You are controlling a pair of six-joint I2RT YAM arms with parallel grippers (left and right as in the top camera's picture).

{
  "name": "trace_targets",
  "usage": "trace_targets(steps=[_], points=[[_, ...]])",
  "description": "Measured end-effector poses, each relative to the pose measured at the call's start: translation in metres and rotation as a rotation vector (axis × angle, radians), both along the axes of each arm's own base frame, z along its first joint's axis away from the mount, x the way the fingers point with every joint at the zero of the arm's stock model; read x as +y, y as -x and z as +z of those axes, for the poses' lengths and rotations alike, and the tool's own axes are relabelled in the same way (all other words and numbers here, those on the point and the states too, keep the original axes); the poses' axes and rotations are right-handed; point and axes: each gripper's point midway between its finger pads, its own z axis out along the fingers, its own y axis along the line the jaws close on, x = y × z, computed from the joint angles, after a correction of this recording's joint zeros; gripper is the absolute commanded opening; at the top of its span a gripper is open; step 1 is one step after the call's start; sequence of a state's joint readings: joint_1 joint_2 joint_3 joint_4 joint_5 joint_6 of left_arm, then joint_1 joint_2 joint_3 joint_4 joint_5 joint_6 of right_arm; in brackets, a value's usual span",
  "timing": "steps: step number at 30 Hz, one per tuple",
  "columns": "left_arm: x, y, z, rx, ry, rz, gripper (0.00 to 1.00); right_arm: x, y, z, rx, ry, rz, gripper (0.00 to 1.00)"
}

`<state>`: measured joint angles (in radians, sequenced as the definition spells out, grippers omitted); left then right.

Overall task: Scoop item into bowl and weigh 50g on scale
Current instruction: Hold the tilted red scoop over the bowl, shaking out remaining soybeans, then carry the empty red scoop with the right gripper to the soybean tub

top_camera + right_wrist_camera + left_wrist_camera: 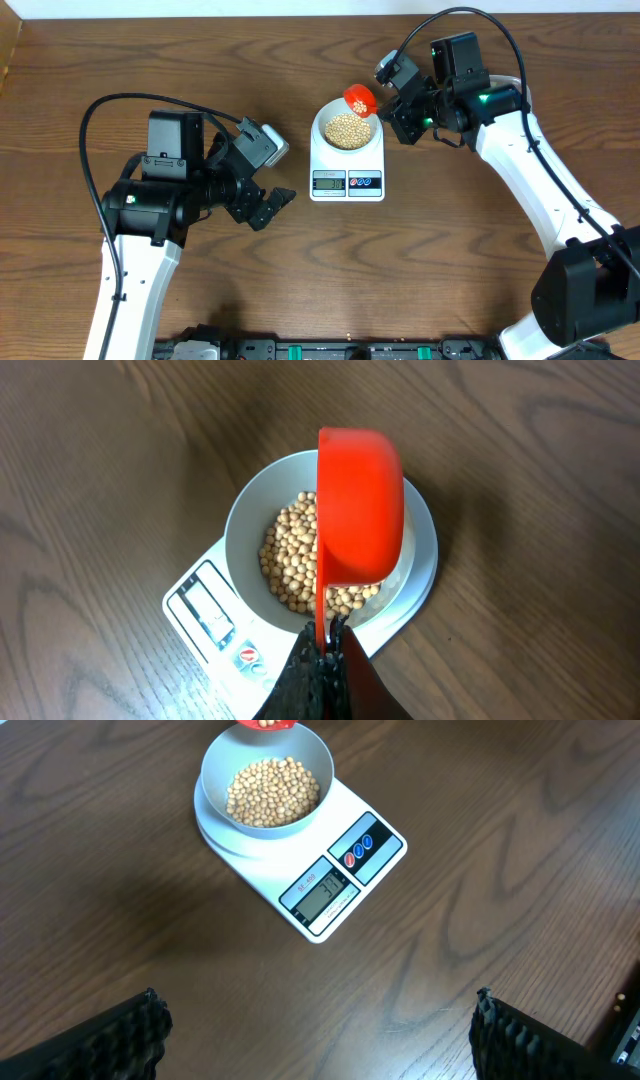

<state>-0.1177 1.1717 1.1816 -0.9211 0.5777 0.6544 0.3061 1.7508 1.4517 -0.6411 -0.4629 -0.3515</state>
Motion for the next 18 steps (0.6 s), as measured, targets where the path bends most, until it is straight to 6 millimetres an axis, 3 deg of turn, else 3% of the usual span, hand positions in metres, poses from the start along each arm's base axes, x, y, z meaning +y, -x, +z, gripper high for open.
trace_targets(steps=[18], points=[[0.0000, 0.0000, 0.0000, 0.000, 0.000, 0.000, 0.98, 0.0092, 0.0050, 0.0052, 0.020, -0.058, 0.027, 0.01]])
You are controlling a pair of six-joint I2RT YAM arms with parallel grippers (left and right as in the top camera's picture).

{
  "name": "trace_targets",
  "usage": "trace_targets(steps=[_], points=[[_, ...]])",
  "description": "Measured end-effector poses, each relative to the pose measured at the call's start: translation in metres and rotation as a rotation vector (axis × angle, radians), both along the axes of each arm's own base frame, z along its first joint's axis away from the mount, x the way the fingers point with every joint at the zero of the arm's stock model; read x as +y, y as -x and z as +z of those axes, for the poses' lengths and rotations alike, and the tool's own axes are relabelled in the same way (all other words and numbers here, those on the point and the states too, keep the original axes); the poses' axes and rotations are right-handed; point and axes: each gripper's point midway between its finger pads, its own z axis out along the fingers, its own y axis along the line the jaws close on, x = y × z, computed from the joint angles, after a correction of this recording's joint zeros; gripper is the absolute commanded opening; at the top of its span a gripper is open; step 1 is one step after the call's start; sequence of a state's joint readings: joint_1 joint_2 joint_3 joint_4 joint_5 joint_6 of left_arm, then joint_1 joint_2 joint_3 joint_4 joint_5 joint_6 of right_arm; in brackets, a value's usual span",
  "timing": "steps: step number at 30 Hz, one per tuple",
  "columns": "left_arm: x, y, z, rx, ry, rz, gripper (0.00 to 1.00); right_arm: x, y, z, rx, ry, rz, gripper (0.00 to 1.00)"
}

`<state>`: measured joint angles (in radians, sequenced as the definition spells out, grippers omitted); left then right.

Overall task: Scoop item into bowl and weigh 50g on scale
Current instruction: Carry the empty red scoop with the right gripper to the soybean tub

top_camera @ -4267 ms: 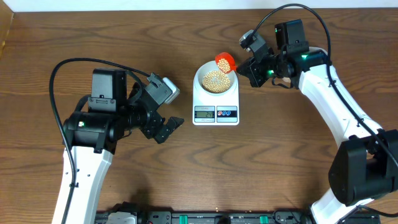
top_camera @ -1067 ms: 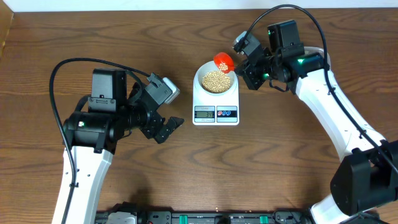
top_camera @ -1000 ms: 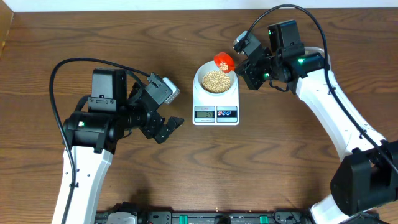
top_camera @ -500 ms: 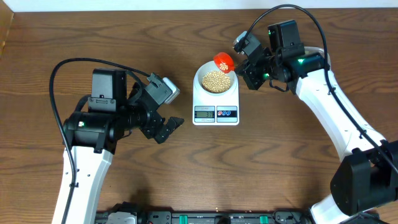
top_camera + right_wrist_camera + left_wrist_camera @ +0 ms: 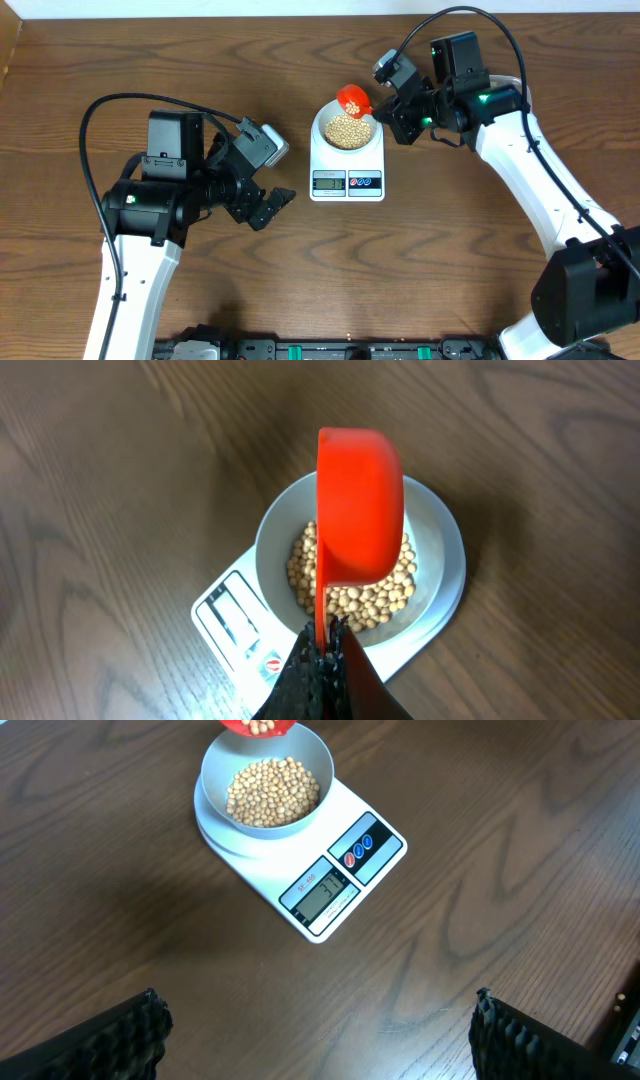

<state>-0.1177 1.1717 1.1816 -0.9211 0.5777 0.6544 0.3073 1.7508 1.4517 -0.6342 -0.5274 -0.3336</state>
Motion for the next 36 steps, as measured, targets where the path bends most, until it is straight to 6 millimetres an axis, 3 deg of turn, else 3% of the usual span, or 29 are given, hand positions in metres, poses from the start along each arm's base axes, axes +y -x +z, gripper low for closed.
trace_targets(steps=[21, 36], points=[[0.000, 0.000, 0.000, 0.000, 0.000, 0.000, 0.98, 0.000, -0.003, -0.013, -0.099, 0.200, 0.001, 0.01], [0.000, 0.000, 0.000, 0.000, 0.000, 0.000, 0.98, 0.004, -0.007, -0.002, -0.176, 0.238, -0.007, 0.01]])
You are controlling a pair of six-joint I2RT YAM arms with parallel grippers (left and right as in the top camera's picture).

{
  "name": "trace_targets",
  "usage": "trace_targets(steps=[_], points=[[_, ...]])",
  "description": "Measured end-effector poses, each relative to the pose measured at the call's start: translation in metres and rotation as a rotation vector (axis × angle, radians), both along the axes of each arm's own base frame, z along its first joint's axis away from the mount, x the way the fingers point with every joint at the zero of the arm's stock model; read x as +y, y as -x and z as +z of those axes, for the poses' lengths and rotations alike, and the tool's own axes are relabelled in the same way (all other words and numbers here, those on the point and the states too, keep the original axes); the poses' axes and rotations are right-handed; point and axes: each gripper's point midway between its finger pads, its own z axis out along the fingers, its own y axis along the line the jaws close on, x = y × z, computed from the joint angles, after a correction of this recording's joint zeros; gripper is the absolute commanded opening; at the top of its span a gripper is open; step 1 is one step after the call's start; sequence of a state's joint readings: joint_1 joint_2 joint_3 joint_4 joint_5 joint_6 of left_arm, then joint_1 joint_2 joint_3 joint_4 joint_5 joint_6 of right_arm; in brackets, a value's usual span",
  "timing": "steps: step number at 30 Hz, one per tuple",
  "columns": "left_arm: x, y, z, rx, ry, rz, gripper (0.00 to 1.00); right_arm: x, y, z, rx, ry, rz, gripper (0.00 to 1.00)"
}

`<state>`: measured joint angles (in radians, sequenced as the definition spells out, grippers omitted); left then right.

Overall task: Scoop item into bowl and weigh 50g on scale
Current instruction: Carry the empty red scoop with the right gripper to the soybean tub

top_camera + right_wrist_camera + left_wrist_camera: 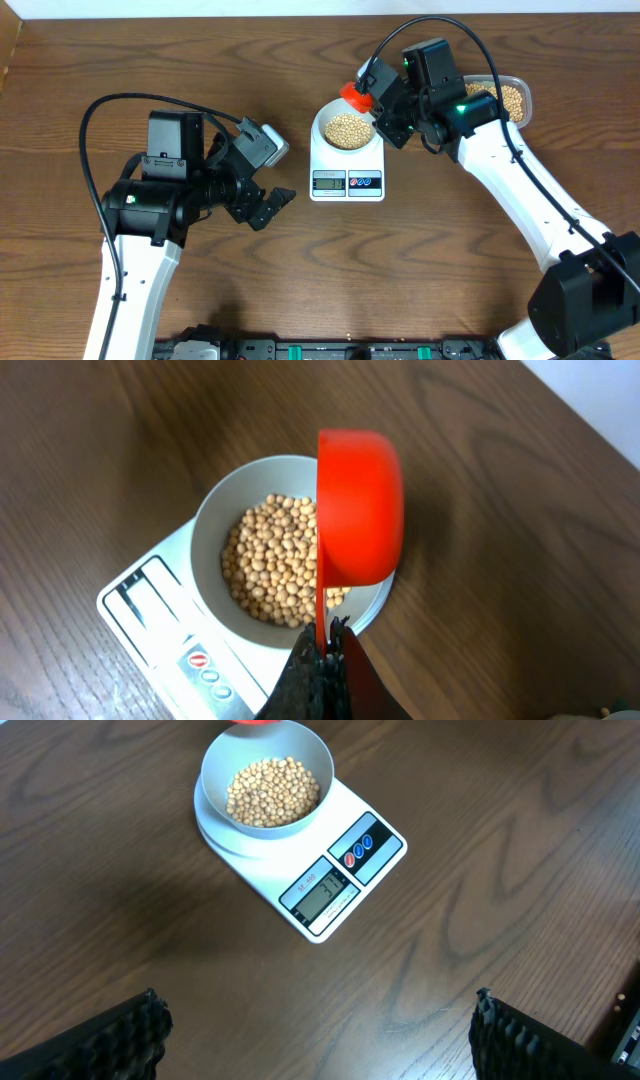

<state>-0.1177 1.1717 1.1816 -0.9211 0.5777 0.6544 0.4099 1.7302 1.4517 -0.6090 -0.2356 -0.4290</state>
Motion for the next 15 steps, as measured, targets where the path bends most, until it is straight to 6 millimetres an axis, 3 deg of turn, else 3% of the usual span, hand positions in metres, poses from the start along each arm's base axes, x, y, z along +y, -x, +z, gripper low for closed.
trace_targets(steps=[7, 10, 15], points=[[0.000, 0.000, 0.000, 0.000, 0.000, 0.000, 0.98, -0.014, -0.005, 0.019, -0.029, -0.038, -0.035, 0.01], [0.000, 0.000, 0.000, 0.000, 0.000, 0.000, 0.98, -0.041, -0.016, 0.038, -0.084, -0.038, -0.110, 0.01], [0.000, 0.000, 0.000, 0.000, 0.000, 0.000, 0.98, -0.114, -0.032, 0.051, -0.130, 0.036, -0.307, 0.01]])
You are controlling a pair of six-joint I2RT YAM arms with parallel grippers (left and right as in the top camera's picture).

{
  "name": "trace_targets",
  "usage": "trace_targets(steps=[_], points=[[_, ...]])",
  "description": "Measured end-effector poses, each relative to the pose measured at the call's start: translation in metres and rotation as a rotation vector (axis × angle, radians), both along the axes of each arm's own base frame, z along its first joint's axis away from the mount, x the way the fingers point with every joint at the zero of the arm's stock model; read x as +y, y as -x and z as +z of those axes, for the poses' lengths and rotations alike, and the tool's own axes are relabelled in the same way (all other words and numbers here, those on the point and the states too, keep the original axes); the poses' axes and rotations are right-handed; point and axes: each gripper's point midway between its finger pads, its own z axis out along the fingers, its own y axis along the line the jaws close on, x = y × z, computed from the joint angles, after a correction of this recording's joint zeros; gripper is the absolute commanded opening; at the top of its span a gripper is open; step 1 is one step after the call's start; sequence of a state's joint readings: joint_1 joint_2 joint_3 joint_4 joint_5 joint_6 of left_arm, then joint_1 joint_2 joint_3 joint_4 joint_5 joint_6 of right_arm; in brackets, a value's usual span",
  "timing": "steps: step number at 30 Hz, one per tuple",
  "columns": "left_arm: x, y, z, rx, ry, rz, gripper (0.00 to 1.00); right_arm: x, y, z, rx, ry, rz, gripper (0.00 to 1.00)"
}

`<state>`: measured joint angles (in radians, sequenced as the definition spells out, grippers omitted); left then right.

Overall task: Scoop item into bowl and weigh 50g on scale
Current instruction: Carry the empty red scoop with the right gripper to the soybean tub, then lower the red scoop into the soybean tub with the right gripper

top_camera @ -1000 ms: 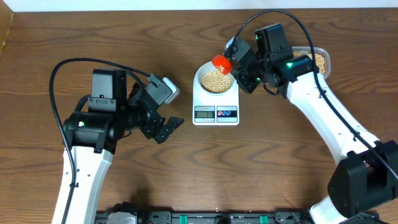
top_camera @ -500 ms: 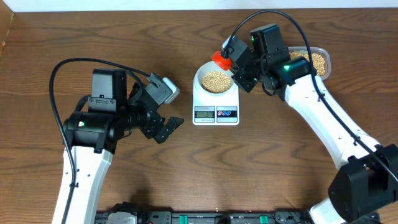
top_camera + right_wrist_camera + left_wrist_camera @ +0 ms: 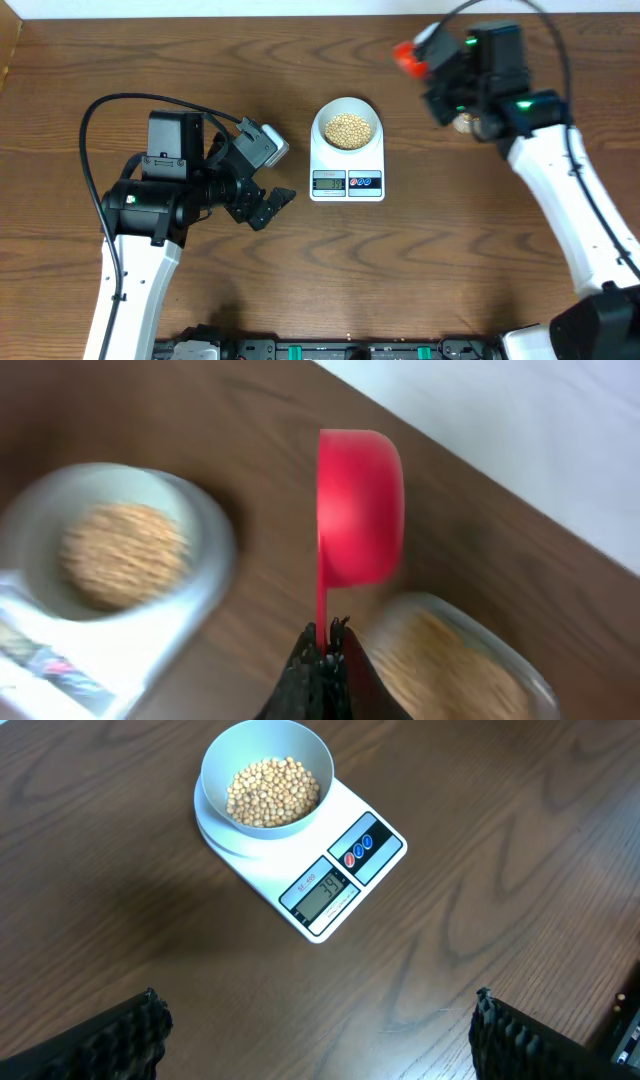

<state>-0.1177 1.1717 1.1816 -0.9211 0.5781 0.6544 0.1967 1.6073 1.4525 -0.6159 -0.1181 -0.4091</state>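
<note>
A white bowl (image 3: pixel 346 127) of tan beans sits on the white scale (image 3: pixel 347 172), whose display (image 3: pixel 322 896) reads about 39. My right gripper (image 3: pixel 322 635) is shut on the handle of a red scoop (image 3: pixel 358 510), held in the air to the right of the scale, with the scoop (image 3: pixel 405 54) near the back edge. The bean container (image 3: pixel 455 660) lies below it, blurred. My left gripper (image 3: pixel 320 1020) hangs open over bare wood in front of the scale, nothing between its fingers (image 3: pixel 510 1030).
The clear container of beans (image 3: pixel 464 122) is mostly hidden under my right arm at the back right. A pale wall or edge (image 3: pixel 520 420) runs behind the table. Black equipment (image 3: pixel 330 350) lines the front edge.
My right gripper has carried the red scoop from over the bowl's far rim to the right, now above the bean container. The scale display has risen to about 39.
The red scoop was tilted over the bowl with beans in it, the display near 37. It stayed over the bowl through the two later moments, shifting slightly. Now it is away to the right, by the container. The left arm has not moved.
</note>
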Motion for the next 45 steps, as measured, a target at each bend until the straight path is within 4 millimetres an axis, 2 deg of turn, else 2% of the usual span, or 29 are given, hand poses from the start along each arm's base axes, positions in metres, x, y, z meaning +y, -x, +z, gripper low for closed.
trace_targets(steps=[2, 6, 10, 16, 25, 30, 36, 45], points=[[0.000, 0.000, 0.000, 0.000, 0.000, 0.000, 0.98, -0.030, -0.003, -0.006, 0.020, 0.033, -0.079, 0.01], [0.000, 0.000, 0.000, 0.000, 0.000, 0.000, 0.98, -0.074, -0.002, -0.016, 0.064, 0.075, -0.192, 0.01], [0.000, 0.000, 0.000, 0.000, 0.000, 0.000, 0.98, -0.098, 0.005, -0.027, 0.115, 0.139, -0.262, 0.01], [0.000, 0.000, 0.000, 0.000, 0.000, 0.000, 0.98, -0.120, 0.008, -0.058, 0.202, 0.260, -0.334, 0.01], [0.000, 0.000, 0.000, 0.000, 0.000, 0.000, 0.98, -0.140, 0.003, -0.094, 0.272, 0.439, -0.357, 0.01], [0.000, 0.000, 0.000, 0.000, 0.000, 0.000, 0.98, -0.140, -0.002, -0.107, 0.283, 0.565, -0.347, 0.01], [0.000, 0.000, 0.000, 0.000, 0.000, 0.000, 0.98, -0.135, -0.009, -0.104, 0.245, 0.633, -0.331, 0.01], [0.000, 0.000, 0.000, 0.000, 0.000, 0.000, 0.98, -0.140, -0.014, -0.097, 0.221, 0.697, -0.311, 0.01]])
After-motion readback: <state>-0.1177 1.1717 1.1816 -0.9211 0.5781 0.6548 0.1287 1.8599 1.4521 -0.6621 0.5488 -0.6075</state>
